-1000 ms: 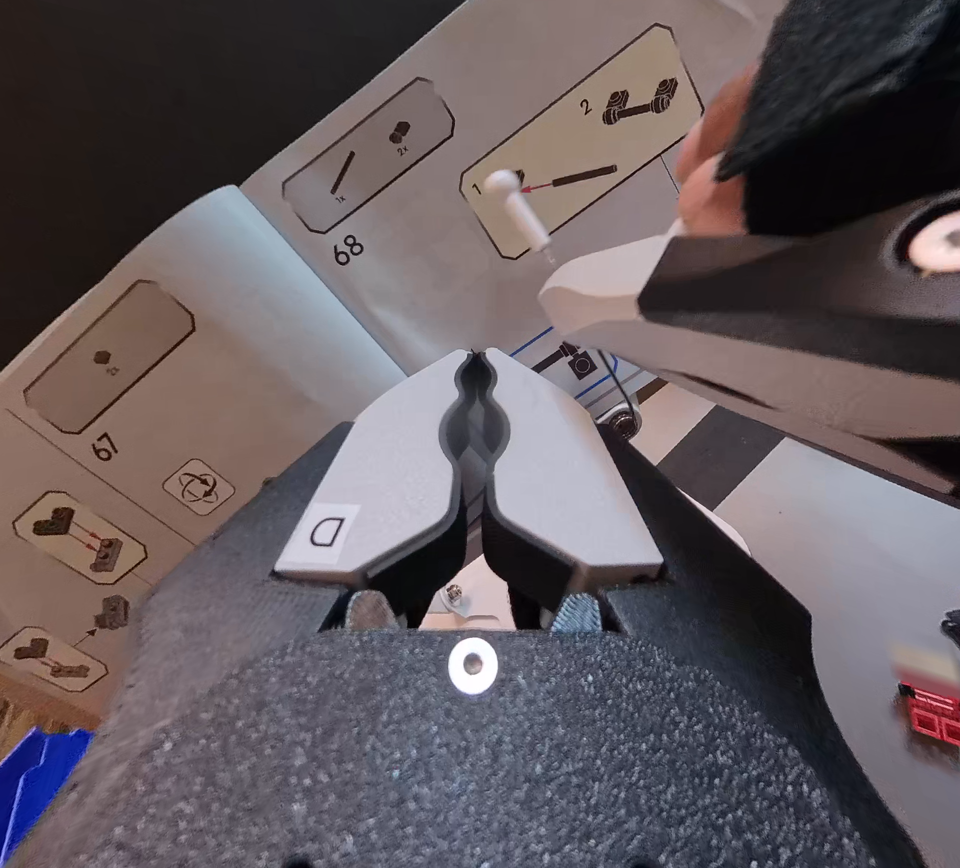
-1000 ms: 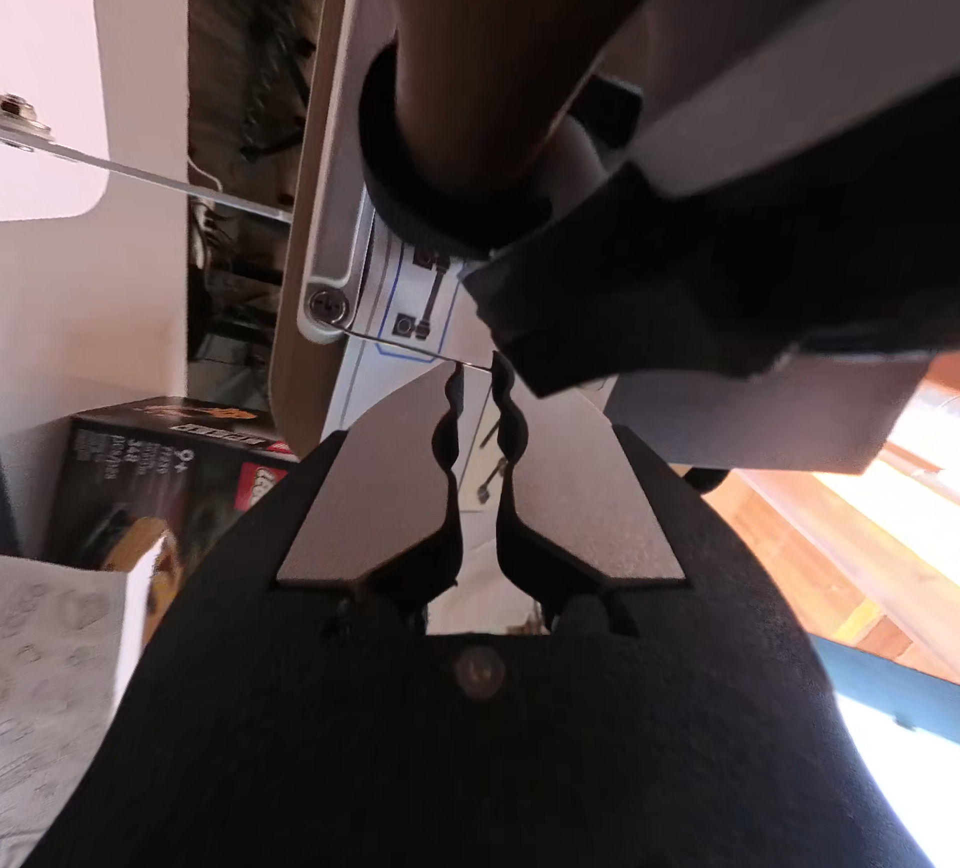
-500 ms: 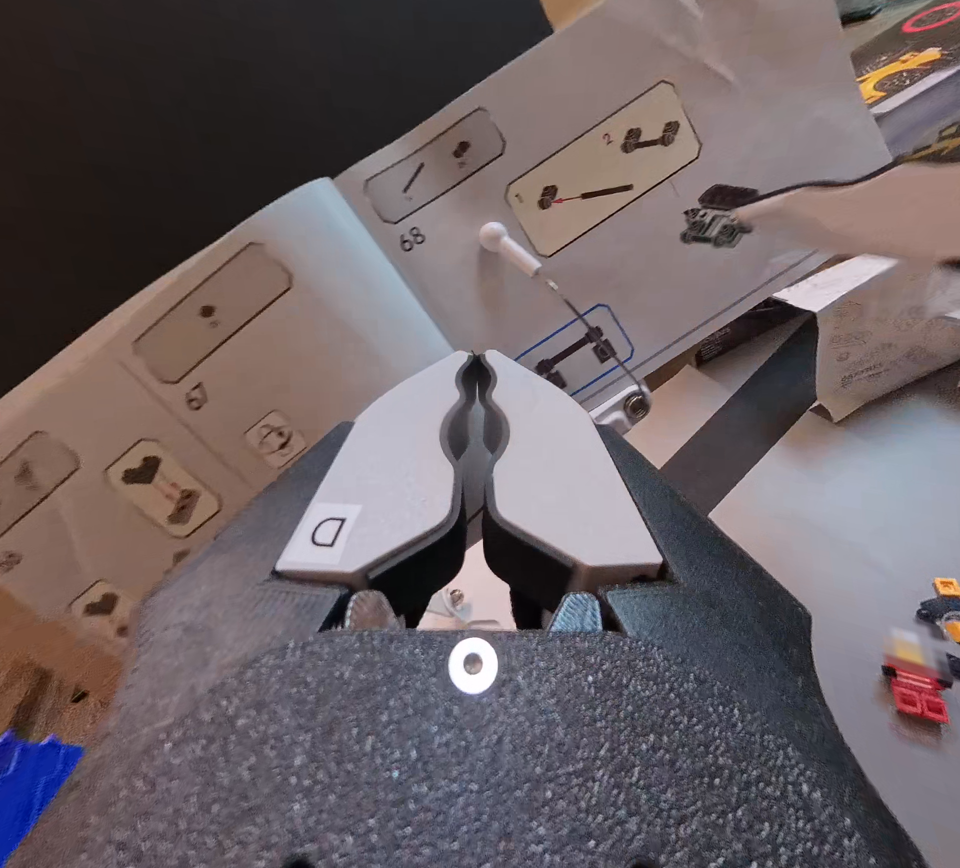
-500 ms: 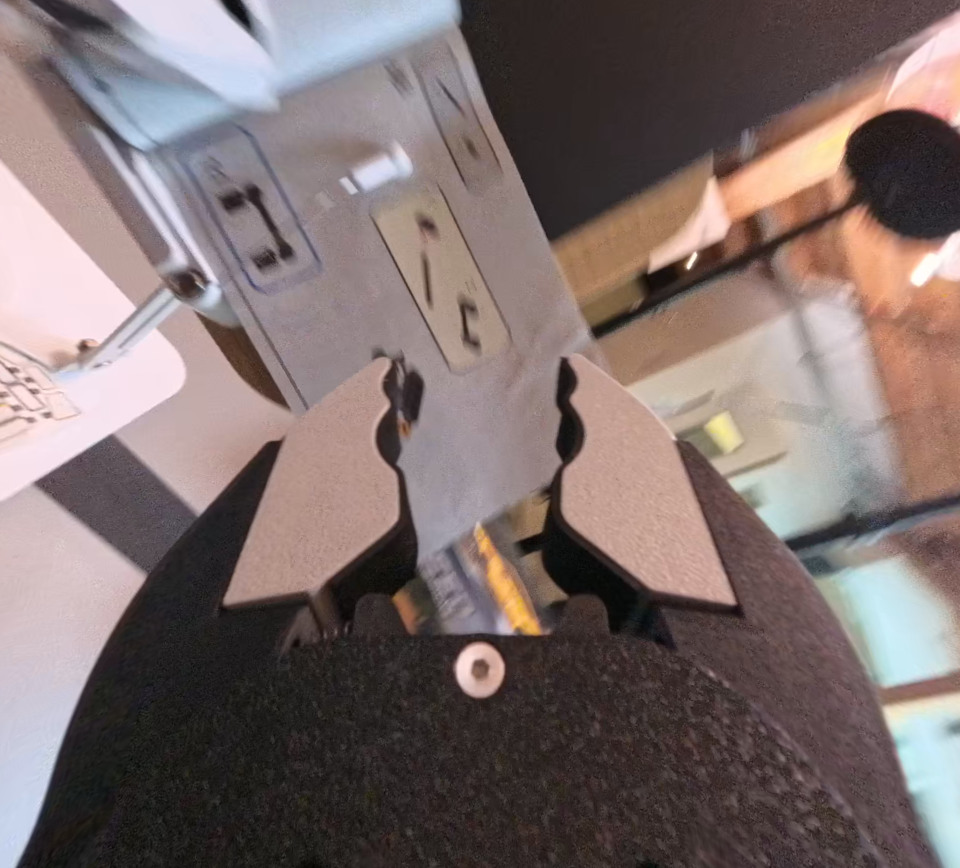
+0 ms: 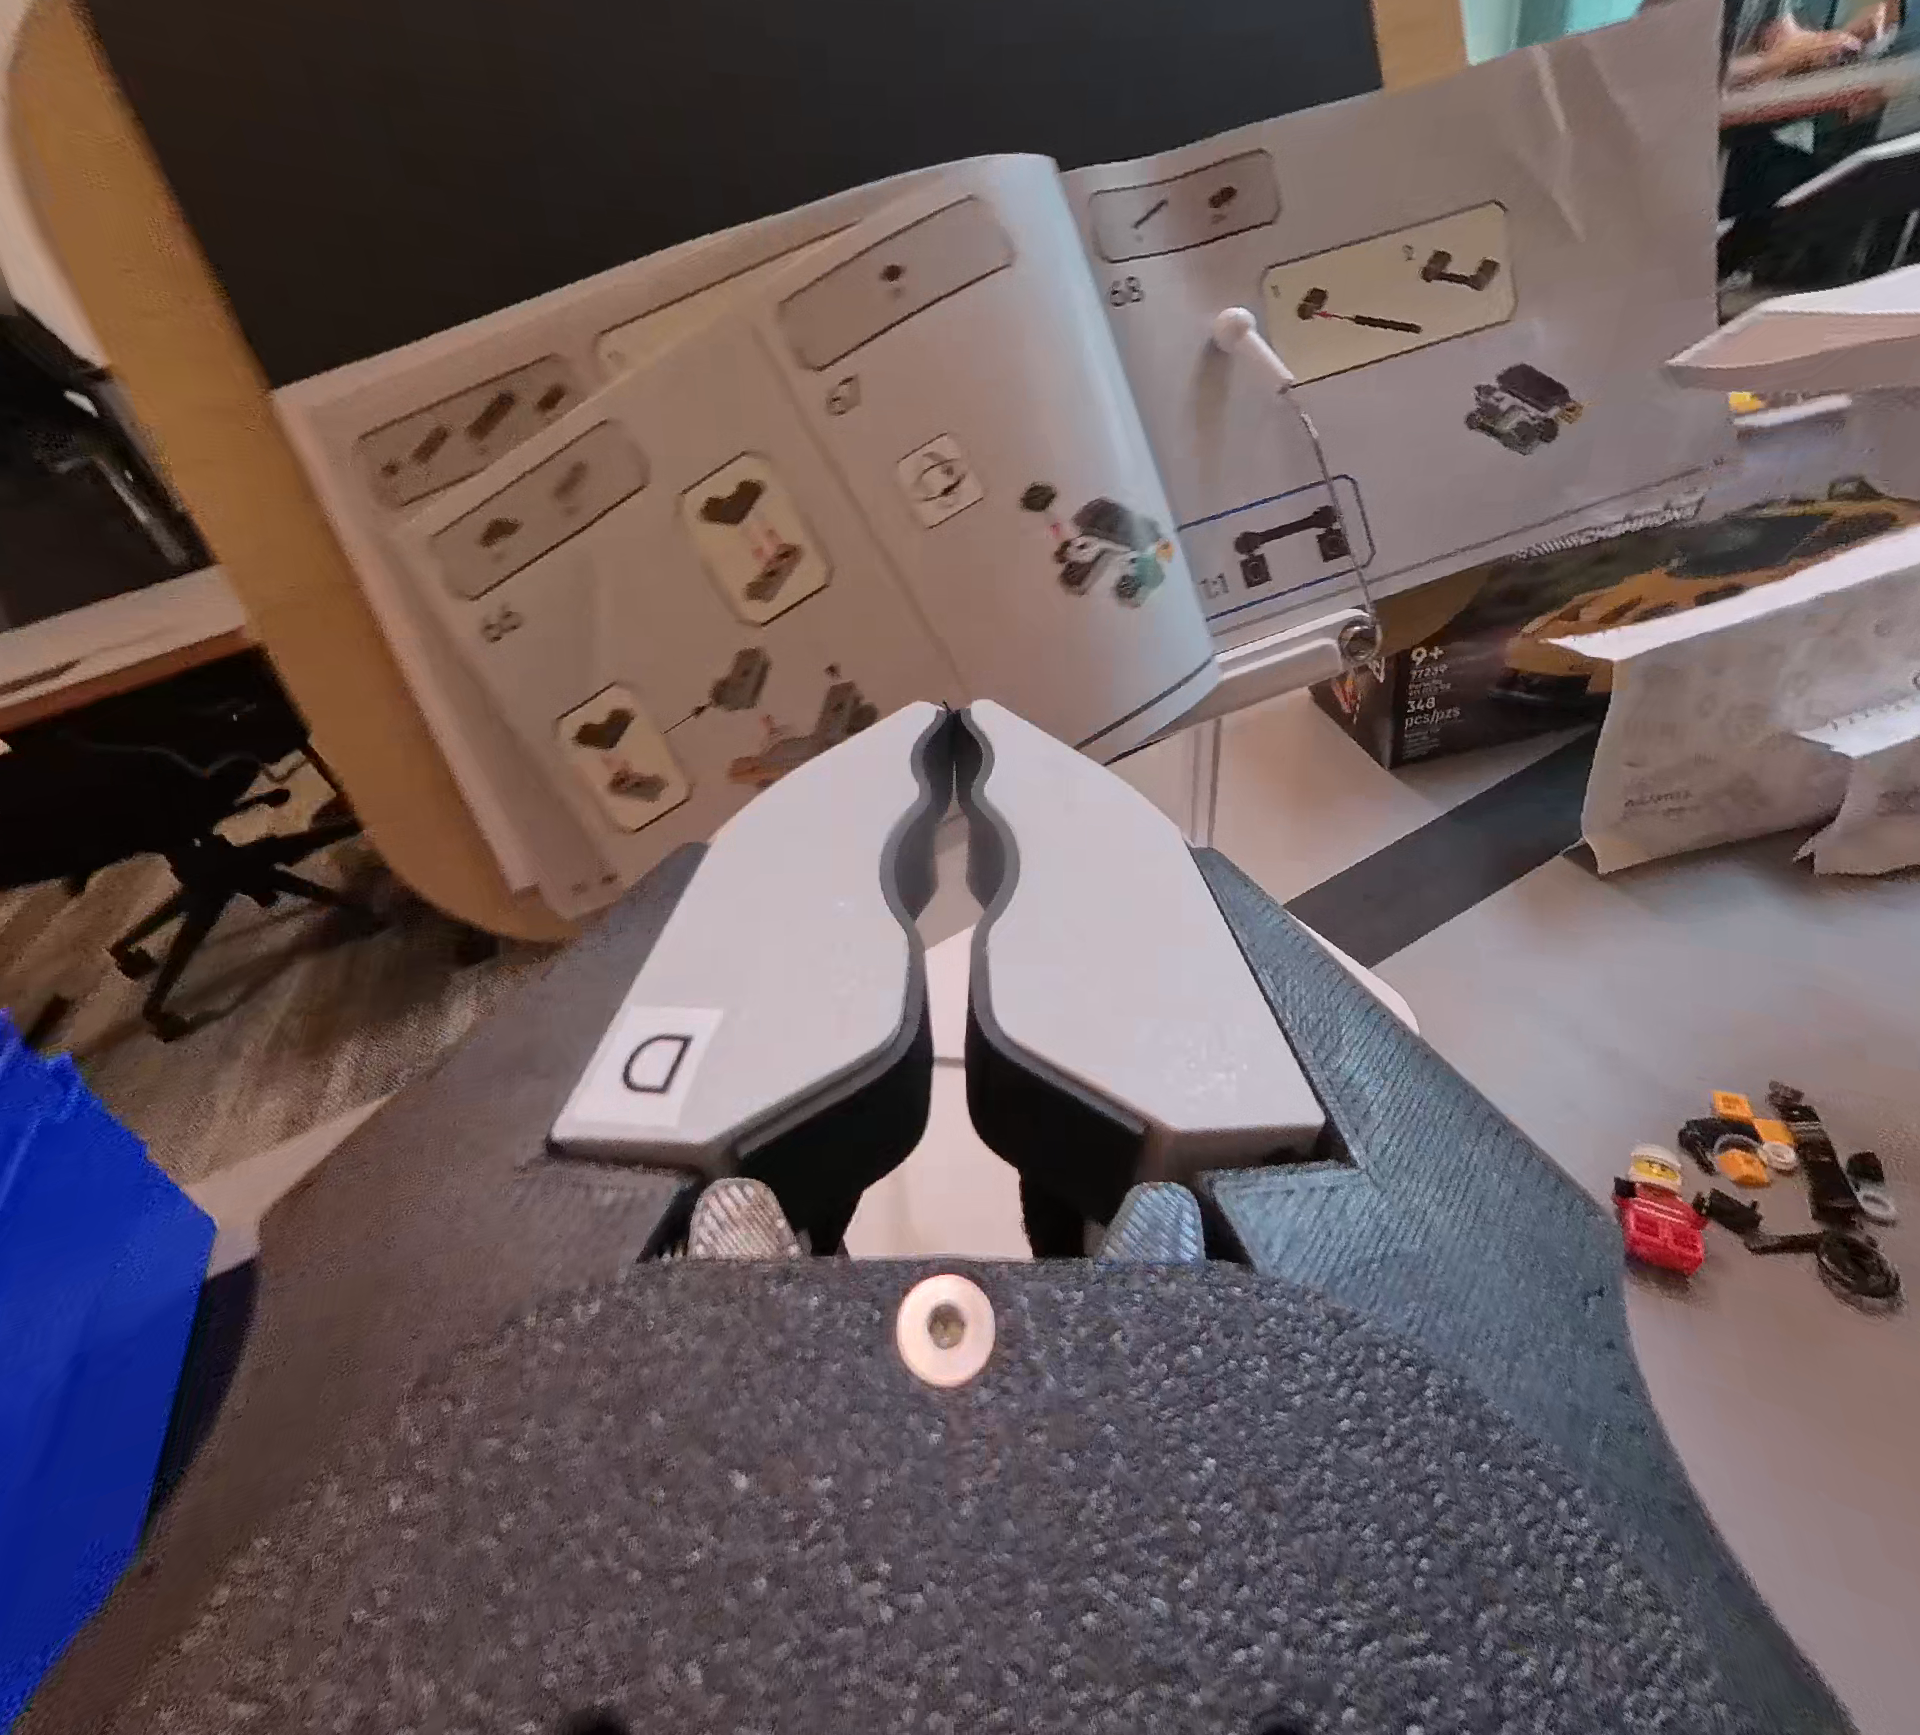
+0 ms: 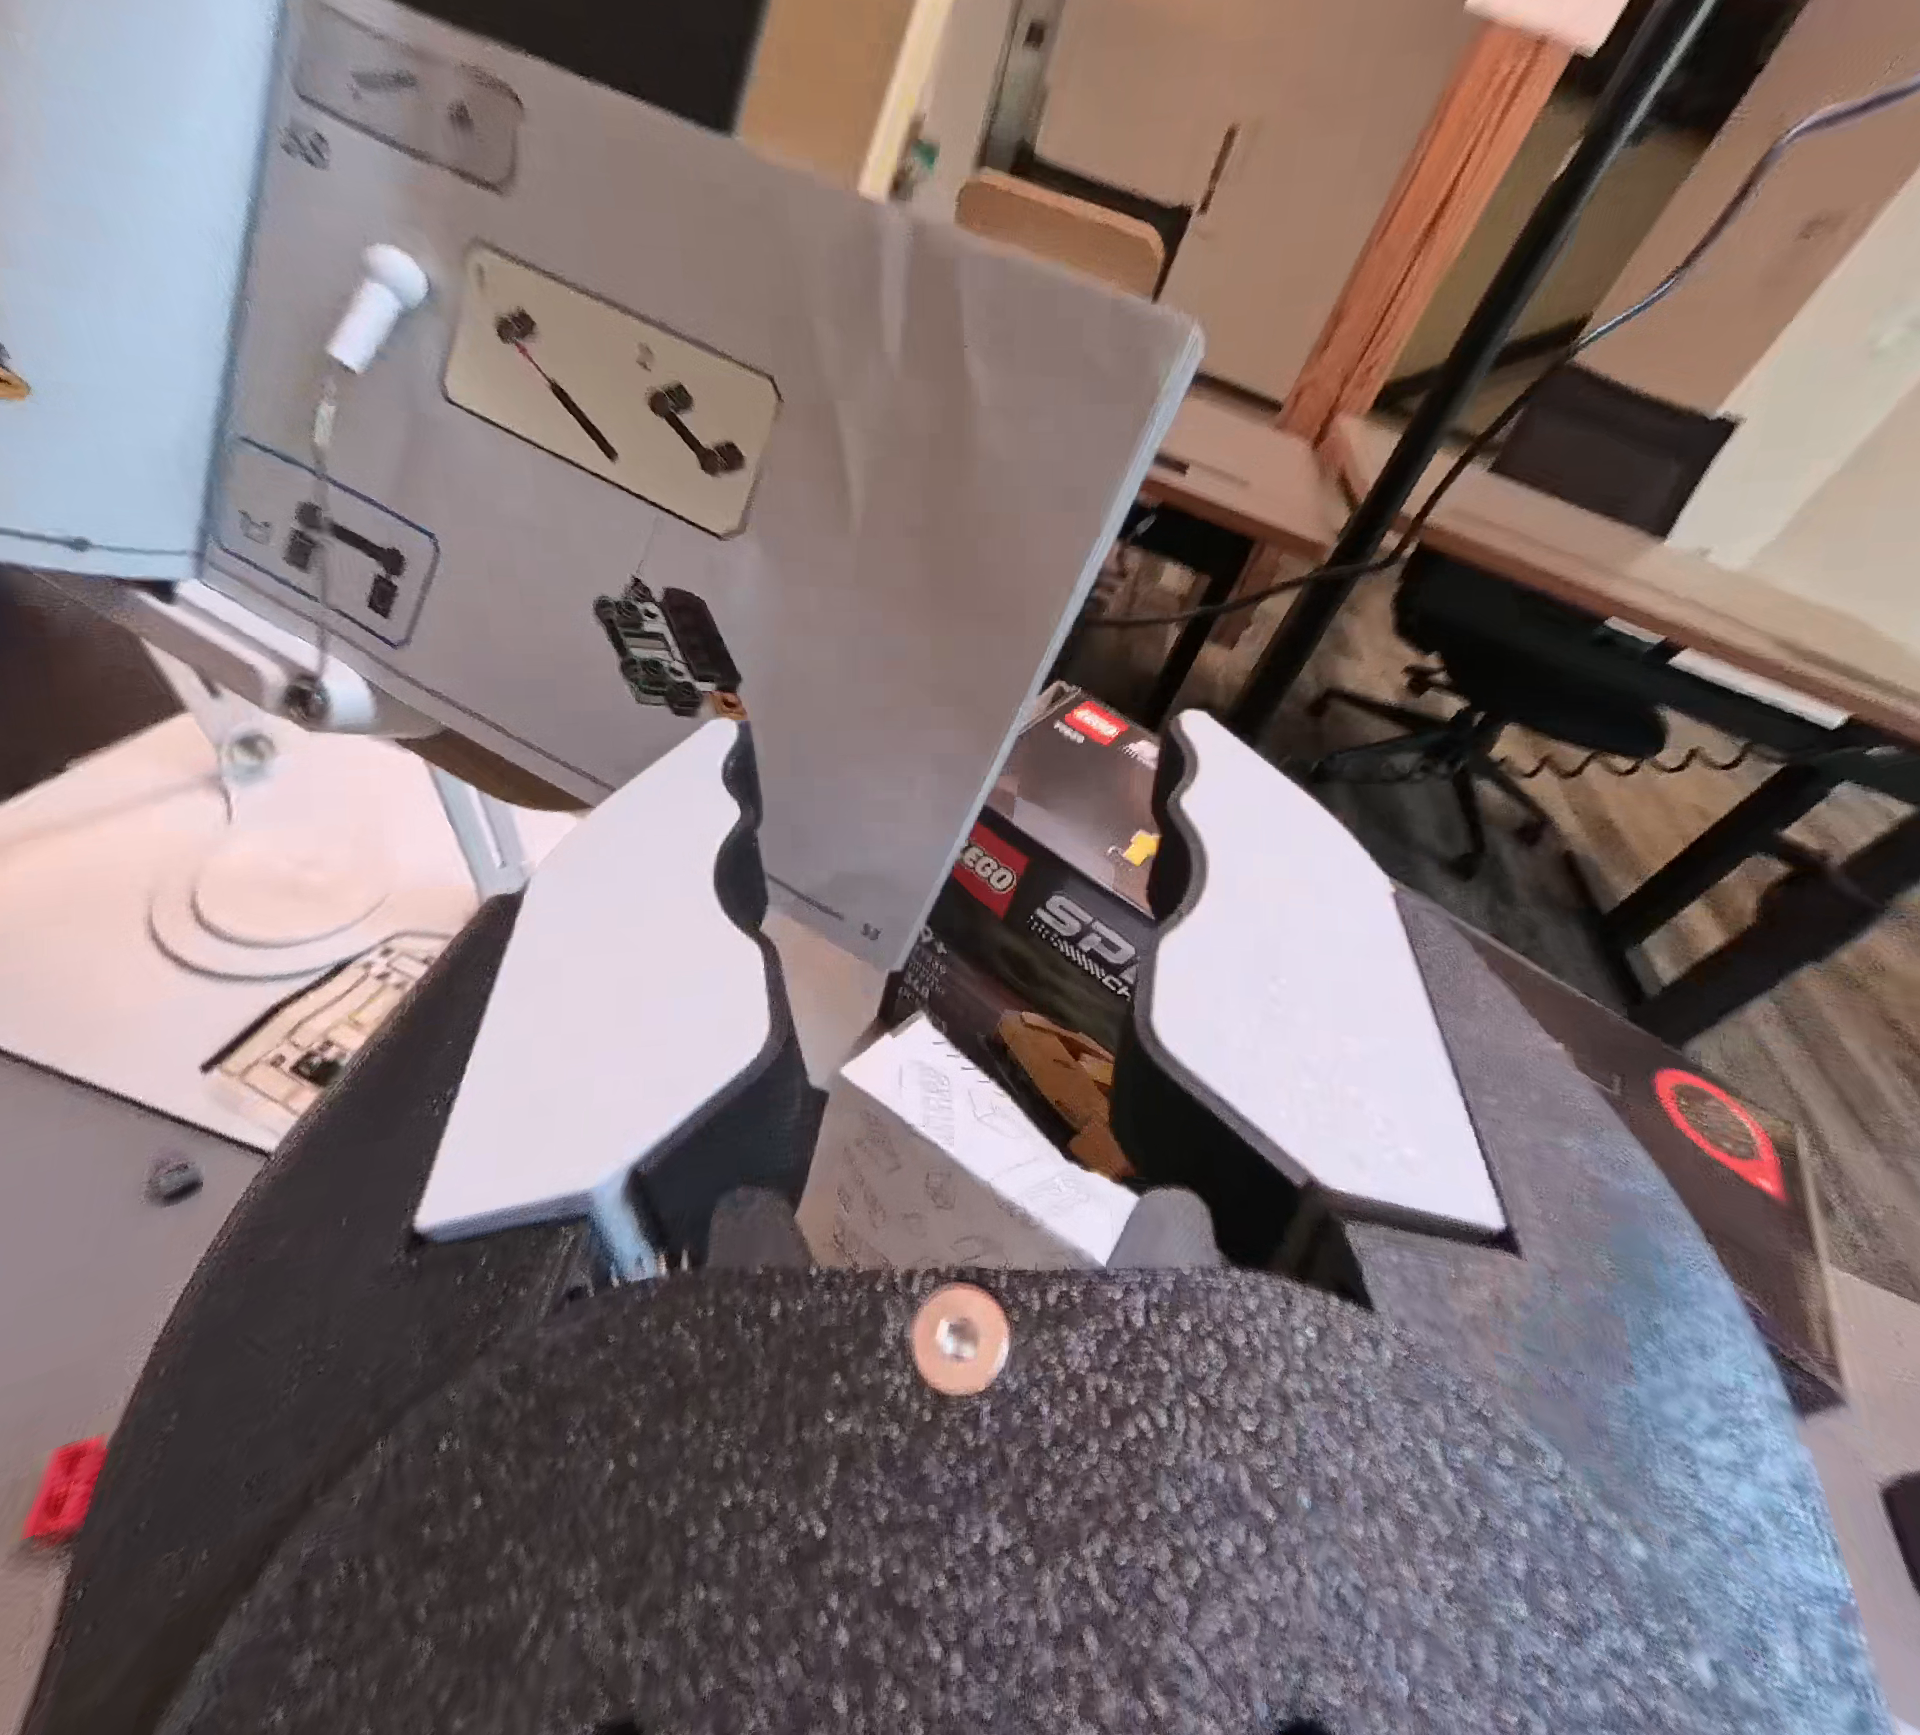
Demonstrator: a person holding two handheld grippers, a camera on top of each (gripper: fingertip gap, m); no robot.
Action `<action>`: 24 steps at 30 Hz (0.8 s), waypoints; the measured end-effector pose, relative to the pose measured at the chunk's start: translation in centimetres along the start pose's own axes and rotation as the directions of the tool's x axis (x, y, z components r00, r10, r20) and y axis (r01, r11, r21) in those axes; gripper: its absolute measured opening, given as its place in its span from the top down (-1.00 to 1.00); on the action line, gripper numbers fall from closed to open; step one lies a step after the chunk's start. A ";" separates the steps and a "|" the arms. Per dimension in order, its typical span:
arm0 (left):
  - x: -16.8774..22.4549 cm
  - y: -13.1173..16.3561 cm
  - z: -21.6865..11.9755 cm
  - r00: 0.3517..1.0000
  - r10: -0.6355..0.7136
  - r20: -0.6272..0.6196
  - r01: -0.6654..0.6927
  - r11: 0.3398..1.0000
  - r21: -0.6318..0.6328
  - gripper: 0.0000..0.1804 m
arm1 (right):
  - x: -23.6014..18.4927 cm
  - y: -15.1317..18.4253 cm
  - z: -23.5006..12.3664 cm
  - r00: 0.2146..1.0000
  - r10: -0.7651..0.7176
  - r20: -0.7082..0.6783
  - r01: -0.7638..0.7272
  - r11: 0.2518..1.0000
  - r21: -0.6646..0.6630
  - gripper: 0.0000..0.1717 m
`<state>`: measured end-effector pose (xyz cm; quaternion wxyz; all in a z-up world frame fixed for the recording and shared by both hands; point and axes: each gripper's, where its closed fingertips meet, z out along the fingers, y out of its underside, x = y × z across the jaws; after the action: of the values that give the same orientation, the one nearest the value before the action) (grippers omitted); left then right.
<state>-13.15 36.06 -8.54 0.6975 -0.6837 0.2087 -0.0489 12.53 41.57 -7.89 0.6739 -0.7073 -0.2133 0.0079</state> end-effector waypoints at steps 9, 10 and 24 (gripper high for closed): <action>-4.1 3.3 -1.3 0.977 -0.203 0.057 0.203 0.979 0.005 1.00 | -11.3 -1.6 -3.1 0.981 -0.168 0.098 0.152 0.975 0.160 0.28; -4.3 3.7 -1.3 0.975 -0.216 0.059 0.217 0.976 -0.004 1.00 | -13.2 -1.8 -2.6 0.959 -0.264 0.101 0.243 0.953 0.180 0.29; -7.4 6.0 -1.4 0.914 -0.396 0.090 0.397 0.918 0.011 0.93 | -20.7 -3.8 7.7 0.808 -0.584 0.080 0.587 0.809 -0.026 0.81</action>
<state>-21.67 37.71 -12.74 0.6794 -0.7159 0.0344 -0.1575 -9.67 42.39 -10.67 0.6183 -0.6229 -0.4436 -0.1814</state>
